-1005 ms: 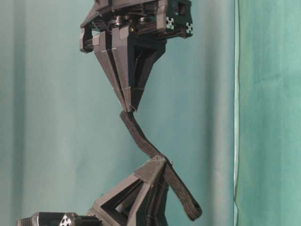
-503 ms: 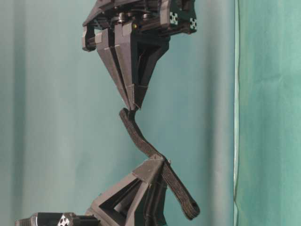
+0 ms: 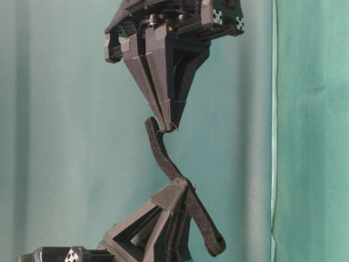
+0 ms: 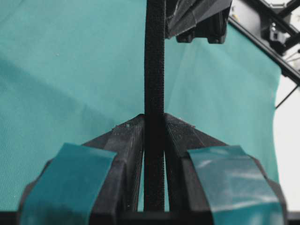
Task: Peel off the Velcro with your right arm.
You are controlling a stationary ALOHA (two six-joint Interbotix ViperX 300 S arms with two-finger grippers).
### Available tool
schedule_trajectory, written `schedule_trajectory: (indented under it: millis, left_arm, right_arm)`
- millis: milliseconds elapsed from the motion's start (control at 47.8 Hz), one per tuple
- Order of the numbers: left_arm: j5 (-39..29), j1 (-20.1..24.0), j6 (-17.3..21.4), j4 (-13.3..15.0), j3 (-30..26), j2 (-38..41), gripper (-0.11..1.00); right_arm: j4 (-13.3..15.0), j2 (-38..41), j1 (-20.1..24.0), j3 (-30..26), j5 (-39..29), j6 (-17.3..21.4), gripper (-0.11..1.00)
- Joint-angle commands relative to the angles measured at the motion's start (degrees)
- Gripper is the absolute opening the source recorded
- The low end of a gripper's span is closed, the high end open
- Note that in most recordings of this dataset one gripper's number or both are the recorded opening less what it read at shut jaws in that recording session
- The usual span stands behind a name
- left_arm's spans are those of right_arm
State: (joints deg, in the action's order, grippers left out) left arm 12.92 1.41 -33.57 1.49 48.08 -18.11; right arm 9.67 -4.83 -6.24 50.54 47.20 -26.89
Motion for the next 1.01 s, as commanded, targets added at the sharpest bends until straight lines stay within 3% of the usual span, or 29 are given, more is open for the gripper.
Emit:
schedule_trajectory:
  millis: [0,984]
  left_arm:
    - [0.97,0.0,0.26,0.0,-1.41,-0.35,0.1]
    - [2.81,0.0,0.26,0.0,-1.23,-0.35,0.1]
  right_arm:
    - [0.09,-0.35,0.79,-1.14,0.62,0.18,-0.1]
    - [0.09,4.31,5.01,-4.48,-0.09,0.44,-0.1]
